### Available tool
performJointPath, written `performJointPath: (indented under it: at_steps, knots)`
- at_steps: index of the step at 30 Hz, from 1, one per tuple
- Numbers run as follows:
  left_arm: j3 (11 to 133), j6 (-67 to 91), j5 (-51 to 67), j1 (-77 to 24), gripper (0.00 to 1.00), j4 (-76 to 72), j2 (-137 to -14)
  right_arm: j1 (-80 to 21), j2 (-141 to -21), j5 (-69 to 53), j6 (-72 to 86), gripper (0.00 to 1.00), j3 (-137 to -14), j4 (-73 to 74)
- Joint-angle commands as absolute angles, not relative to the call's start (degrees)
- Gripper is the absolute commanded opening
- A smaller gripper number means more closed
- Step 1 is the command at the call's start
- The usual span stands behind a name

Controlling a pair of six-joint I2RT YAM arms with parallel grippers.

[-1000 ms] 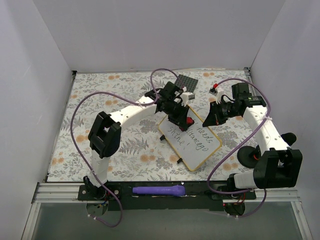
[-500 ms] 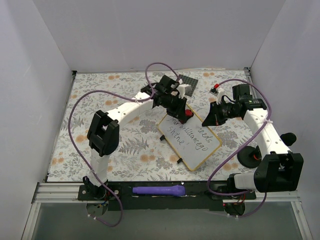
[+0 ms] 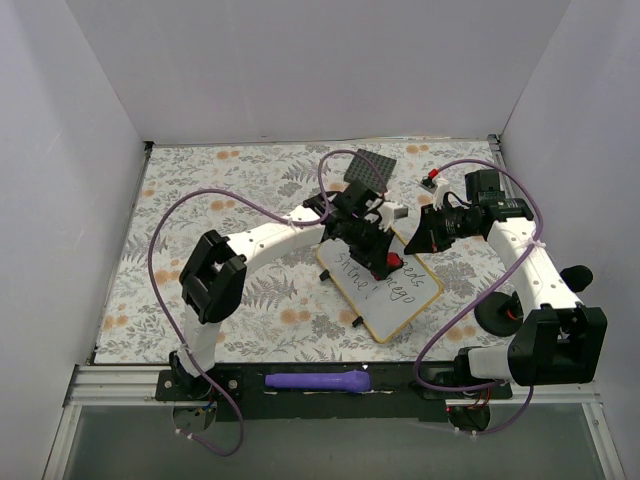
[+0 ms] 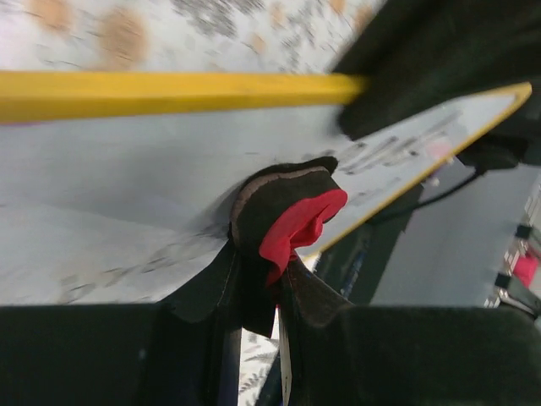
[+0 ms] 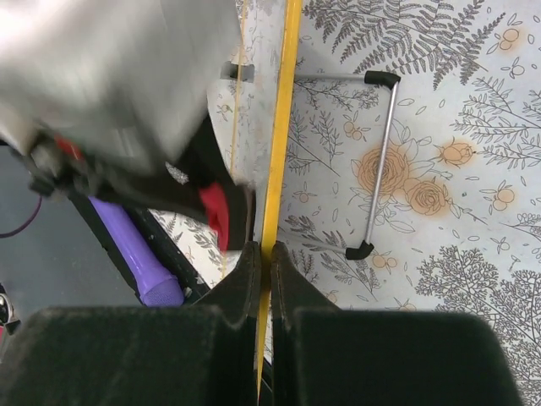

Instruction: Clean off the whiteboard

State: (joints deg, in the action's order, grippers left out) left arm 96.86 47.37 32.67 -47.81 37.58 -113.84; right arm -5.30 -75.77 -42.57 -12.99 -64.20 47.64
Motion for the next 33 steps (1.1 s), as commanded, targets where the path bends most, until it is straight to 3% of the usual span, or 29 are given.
performJointPath:
  at_steps: [1, 7, 11, 22, 28, 33]
  knots:
    - [93.8, 47.6, 32.8, -49.3, 0.0, 34.3, -112.6, -6.9, -75.4, -48.5, -14.2, 0.01, -63.5, 50.8]
    - [95.4, 53.1, 33.8, -37.2, 0.0, 31.4, -113.4, -6.9, -75.5, -49.1, -13.8, 0.01, -63.5, 50.6]
    - [99.7, 50.0, 33.6, -35.7, 0.0, 34.5, -115.8, -6.9, -74.8, -49.2, -13.6, 0.01, -62.8, 49.9]
    - [97.6, 47.9, 33.4, -47.4, 0.0, 37.5, -114.6, -6.9, -75.1, -49.0, -13.4, 0.01, -63.3, 49.8]
    - [95.8, 49.7, 32.7, -47.8, 0.0, 37.1, -112.1, -6.9, -75.0, -49.2, -12.5, 0.01, -63.5, 49.7]
    - [91.5, 59.6, 26.4, -50.2, 0.0, 33.1, -106.5, -6.9, -74.3, -49.4, -9.4, 0.01, -62.8, 48.3]
